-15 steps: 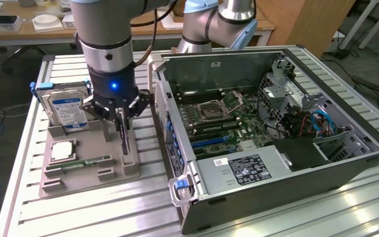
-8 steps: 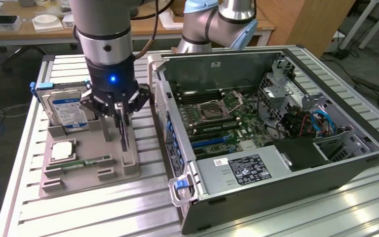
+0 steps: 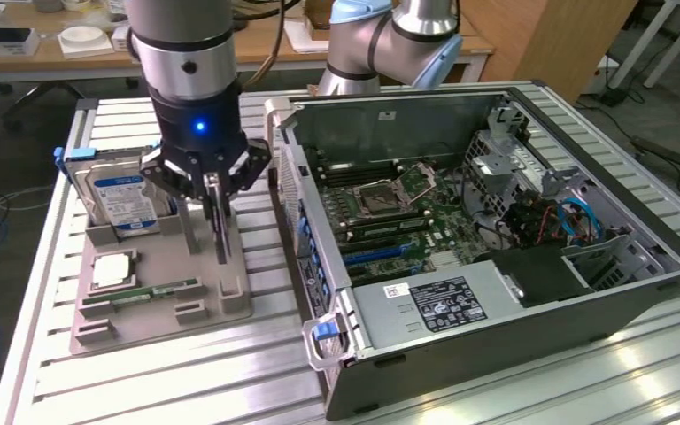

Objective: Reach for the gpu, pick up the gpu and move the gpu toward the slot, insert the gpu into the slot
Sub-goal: 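Pick up the gpu and move the gpu toward the slot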

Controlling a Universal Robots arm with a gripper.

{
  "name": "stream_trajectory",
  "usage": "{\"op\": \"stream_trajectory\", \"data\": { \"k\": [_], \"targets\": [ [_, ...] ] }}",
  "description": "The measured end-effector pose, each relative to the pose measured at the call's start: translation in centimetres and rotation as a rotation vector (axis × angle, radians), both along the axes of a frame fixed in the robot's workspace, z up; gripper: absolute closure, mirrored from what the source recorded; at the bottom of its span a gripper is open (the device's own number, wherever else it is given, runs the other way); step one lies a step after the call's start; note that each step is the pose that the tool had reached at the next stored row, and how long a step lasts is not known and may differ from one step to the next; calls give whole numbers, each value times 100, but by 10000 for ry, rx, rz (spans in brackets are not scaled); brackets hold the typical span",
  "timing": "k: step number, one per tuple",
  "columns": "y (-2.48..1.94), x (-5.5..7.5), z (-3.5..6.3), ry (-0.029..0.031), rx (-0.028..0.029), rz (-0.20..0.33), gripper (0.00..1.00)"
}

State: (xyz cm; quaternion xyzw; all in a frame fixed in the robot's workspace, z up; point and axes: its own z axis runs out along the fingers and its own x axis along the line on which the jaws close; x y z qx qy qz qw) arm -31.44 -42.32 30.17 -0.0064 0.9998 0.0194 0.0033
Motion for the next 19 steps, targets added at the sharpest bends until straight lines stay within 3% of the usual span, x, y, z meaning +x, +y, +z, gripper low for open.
{"op": "stream_trajectory", "data": {
  "k": [19],
  "targets": [
    [0,0,404,0,-34,-1,74]
  ]
}}
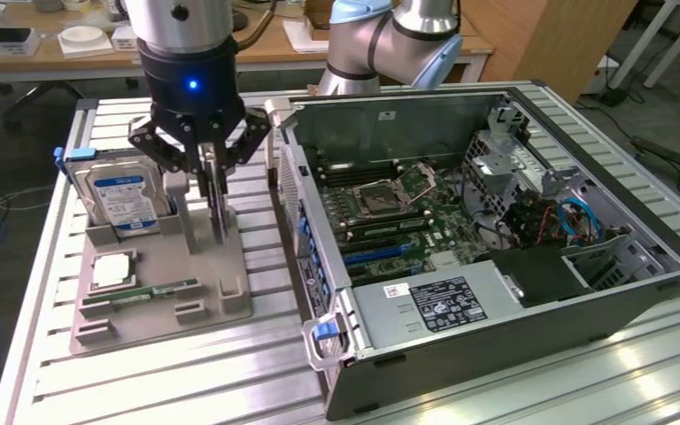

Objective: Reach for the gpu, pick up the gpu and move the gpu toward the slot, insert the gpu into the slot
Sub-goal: 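Pick up the gpu and move the gpu toward the slot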

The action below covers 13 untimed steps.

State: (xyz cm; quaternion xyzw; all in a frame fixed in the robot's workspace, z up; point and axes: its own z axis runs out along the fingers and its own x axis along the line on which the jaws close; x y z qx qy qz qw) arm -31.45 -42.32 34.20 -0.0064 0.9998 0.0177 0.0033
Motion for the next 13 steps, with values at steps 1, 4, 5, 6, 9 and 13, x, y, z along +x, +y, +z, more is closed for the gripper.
{"op": "stream_trajectory", "data": {
  "k": [1,4,5,6,9,13],
  "targets": [
    [0,0,24,0,-2,0,74],
    [0,0,96,-1,-8,1,74],
    [0,0,122,-1,-10,1,74],
    [0,0,147,-1,-13,0,74],
    [0,0,223,-1,-20,0,74],
    [0,0,327,0,-30,1,74]
  ]
}}
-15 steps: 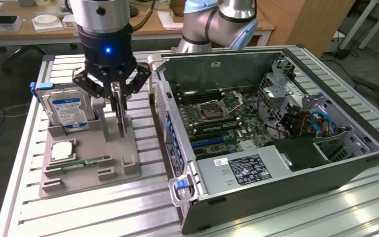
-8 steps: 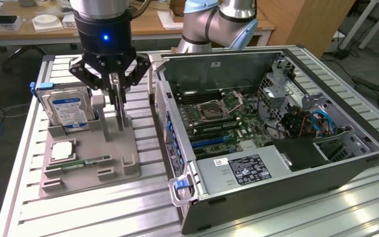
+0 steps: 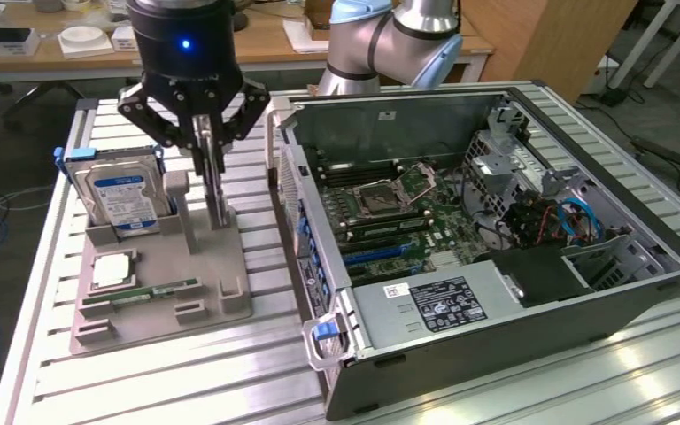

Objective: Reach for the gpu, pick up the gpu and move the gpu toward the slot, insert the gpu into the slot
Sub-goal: 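Pick up the gpu and move the gpu toward the slot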

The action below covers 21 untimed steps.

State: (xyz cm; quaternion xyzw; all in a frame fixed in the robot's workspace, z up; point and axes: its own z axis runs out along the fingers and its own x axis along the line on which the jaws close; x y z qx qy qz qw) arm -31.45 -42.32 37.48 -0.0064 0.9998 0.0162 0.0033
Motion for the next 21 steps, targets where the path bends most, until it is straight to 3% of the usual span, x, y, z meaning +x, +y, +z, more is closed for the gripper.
{"op": "stream_trajectory", "data": {
  "k": [11,21],
  "targets": [
    [0,0,233,0,-118,0,74],
    [0,0,424,0,-295,0,74]
  ]
}}
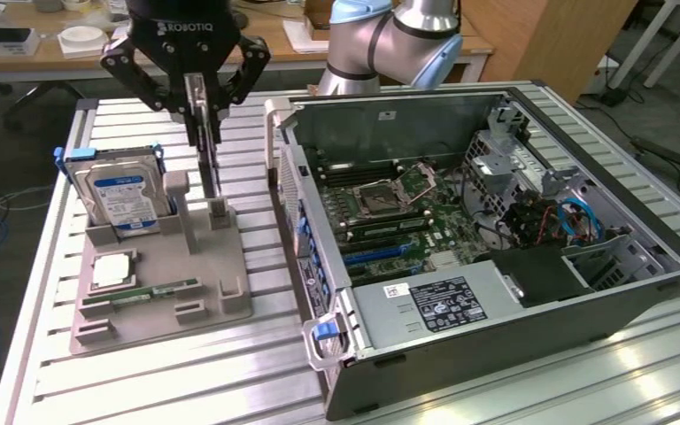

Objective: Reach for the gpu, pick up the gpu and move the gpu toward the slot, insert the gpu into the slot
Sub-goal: 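Pick up the gpu and move the gpu toward the slot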

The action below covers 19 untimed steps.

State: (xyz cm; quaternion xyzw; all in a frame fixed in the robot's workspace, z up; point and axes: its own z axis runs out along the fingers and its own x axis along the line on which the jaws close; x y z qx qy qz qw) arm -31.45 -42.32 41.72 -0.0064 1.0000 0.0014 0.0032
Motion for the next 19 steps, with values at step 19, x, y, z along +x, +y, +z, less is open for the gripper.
{"op": "stream_trajectory", "data": {
  "k": [19],
  "targets": [
    [0,106,55,0,-76,-266,74]
  ]
}}
